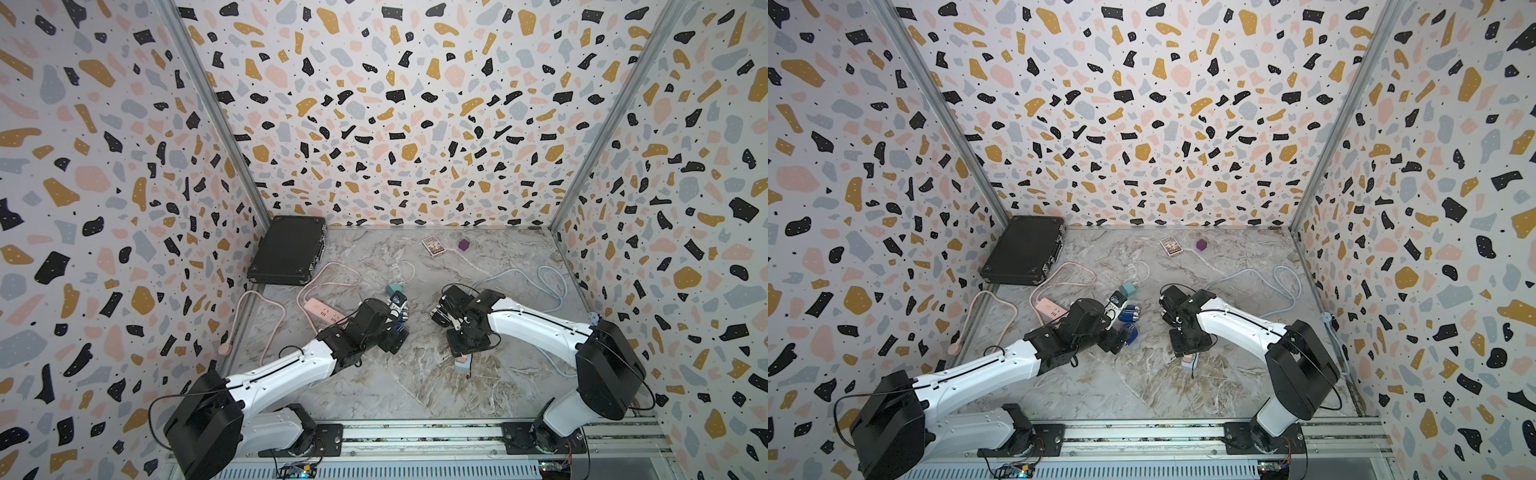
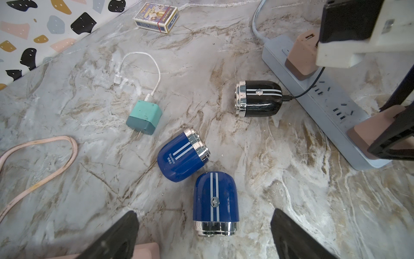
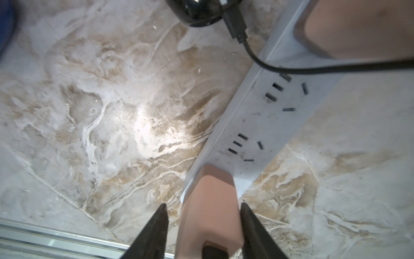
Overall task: Unplug the electric shaver
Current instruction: Move the socket to the center of the board.
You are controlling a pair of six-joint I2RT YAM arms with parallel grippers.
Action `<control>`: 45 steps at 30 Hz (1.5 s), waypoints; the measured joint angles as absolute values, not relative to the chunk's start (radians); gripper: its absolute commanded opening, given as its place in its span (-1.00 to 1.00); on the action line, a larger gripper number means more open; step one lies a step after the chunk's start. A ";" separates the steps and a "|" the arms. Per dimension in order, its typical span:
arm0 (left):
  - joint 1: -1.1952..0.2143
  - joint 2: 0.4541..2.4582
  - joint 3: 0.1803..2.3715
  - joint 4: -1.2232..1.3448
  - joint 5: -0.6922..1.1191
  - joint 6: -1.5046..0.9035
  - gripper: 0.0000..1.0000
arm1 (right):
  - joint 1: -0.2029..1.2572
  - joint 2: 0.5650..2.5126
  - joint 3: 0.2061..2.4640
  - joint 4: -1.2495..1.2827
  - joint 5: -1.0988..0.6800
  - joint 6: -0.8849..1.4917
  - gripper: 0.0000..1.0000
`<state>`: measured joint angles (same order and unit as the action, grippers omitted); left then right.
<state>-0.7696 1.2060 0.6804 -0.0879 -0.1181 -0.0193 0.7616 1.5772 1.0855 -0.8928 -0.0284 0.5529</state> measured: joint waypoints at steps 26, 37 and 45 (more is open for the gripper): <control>-0.768 1.245 0.692 -0.014 -0.027 -0.011 0.87 | 0.839 1.370 0.892 -0.954 0.117 0.536 -0.73; -0.799 1.469 0.771 0.253 0.247 0.018 1.00 | 0.842 1.261 0.802 -0.864 0.104 0.573 -0.72; -0.917 1.615 0.765 0.441 0.283 0.061 0.99 | 0.839 1.208 0.758 -0.813 0.080 0.593 -0.77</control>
<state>-0.9173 1.6146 0.7647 0.4412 0.2832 0.0608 0.8391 1.2079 0.7582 -0.8131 0.0799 0.5926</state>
